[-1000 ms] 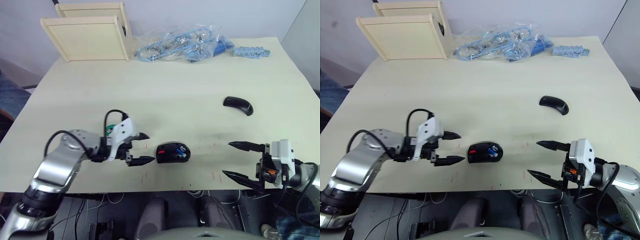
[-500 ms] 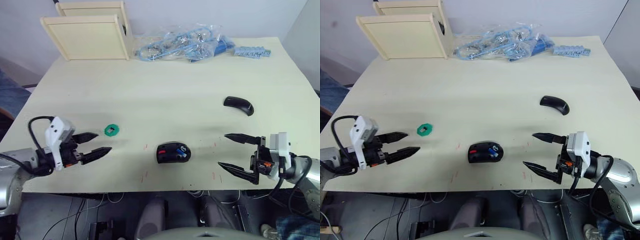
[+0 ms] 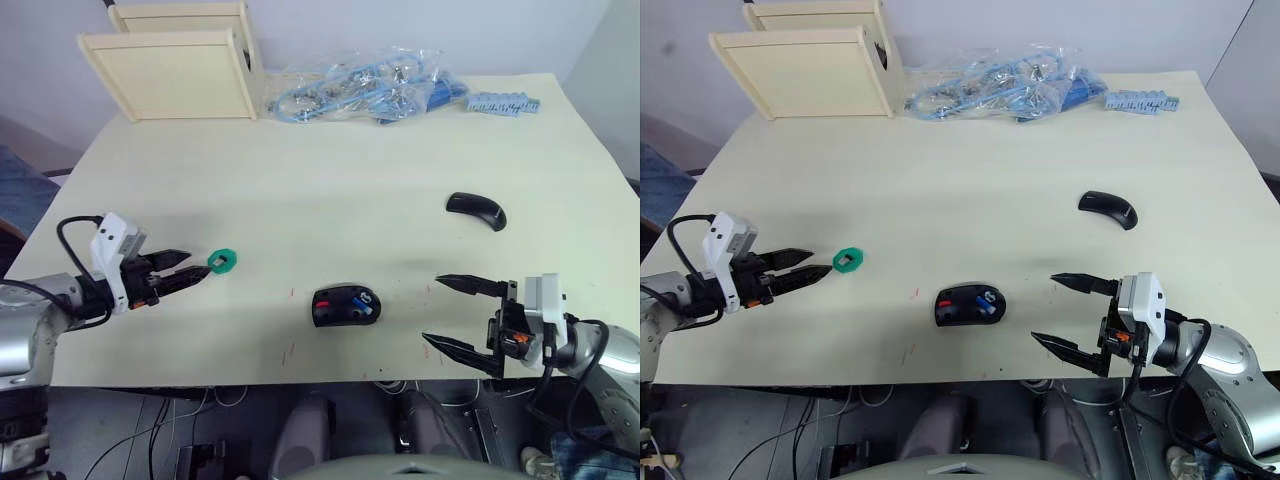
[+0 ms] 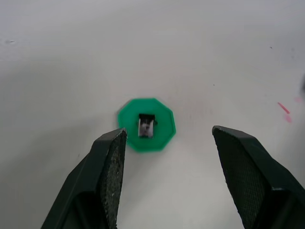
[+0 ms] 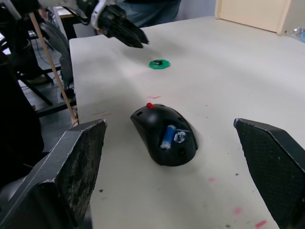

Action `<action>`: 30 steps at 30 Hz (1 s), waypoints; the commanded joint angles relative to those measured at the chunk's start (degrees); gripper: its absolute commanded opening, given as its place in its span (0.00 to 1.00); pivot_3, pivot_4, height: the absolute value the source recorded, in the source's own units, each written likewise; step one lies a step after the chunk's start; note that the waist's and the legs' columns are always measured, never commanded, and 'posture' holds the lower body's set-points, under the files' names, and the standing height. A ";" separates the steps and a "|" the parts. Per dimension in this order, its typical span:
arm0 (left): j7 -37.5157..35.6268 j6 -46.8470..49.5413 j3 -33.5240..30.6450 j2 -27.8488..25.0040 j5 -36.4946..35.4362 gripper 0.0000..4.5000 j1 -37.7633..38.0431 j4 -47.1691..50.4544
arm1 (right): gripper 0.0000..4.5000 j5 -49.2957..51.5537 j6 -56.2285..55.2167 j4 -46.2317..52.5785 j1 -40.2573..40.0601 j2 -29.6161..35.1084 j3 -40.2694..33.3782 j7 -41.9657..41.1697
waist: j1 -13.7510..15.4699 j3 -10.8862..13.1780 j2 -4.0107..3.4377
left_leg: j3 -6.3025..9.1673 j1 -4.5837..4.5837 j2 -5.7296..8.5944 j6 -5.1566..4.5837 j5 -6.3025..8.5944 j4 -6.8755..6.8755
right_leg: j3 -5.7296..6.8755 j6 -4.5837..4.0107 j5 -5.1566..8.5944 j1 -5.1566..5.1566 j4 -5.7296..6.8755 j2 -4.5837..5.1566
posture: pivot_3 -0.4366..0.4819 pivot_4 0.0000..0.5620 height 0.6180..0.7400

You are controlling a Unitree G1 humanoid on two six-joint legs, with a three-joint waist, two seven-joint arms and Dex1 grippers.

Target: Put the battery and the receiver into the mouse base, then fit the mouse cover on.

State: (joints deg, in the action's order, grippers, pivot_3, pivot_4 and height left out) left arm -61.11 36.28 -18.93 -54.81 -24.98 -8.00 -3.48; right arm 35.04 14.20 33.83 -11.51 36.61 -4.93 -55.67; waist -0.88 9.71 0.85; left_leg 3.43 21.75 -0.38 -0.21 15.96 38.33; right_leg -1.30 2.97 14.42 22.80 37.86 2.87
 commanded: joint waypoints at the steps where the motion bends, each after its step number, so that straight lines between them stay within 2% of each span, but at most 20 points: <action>1: -1.01 -2.93 2.18 -1.70 2.00 0.53 -2.43 -3.01 | 1.00 0.10 -0.93 2.53 -0.44 -0.41 -0.29 0.99 | 0.01 0.00 0.01 | -0.01 0.01 -0.01 0.00 0.00 0.00 | 0.00 0.00 0.00 0.01 0.00 -0.02 | 0.48 0.27 1.00; 2: -1.02 -3.55 2.81 -1.67 2.53 0.41 -3.31 -4.25 | 1.00 0.03 -0.93 2.66 -0.47 -0.43 -0.18 1.17 | 0.03 0.00 0.01 | -0.03 0.00 0.00 0.00 0.00 0.00 | 0.01 0.00 0.00 0.01 0.01 -0.02 | 0.48 0.27 1.00; 8: -2.19 -5.85 4.90 -1.75 4.08 0.41 -5.55 -7.81 | 1.00 0.04 -0.61 2.96 -0.26 -0.48 0.12 1.81 | 0.05 0.02 0.03 | -0.06 0.03 0.00 0.00 0.00 0.00 | 0.02 0.00 0.00 0.02 0.00 -0.02 | 0.48 0.27 1.00; 10: -2.82 -6.38 5.78 -1.92 4.53 0.29 -6.18 -8.50 | 1.00 -0.02 -0.61 3.02 -0.32 -0.49 0.26 1.97 | 0.08 0.02 0.04 | -0.06 0.03 0.00 0.00 0.00 0.00 | 0.02 0.00 0.00 0.02 0.00 -0.02 | 0.48 0.27 1.00; 30: -4.85 -13.37 9.76 -1.34 8.72 0.29 -10.27 -14.94 | 1.00 -0.14 -0.65 3.31 -0.95 -0.52 0.43 2.73 | 0.10 0.02 0.05 | -0.10 0.04 0.01 0.00 0.00 0.01 | 0.05 0.00 0.00 0.02 0.02 -0.02 | 0.48 0.27 1.00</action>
State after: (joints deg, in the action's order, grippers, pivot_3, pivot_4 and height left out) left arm -65.99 24.09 -8.52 -55.77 -16.79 -17.49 -18.53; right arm 34.31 14.23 34.98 -12.26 36.11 -4.19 -53.16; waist -0.78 9.74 0.90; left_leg 3.32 21.79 -0.38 -0.22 15.95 38.34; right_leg -1.24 2.97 14.42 22.82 37.89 2.85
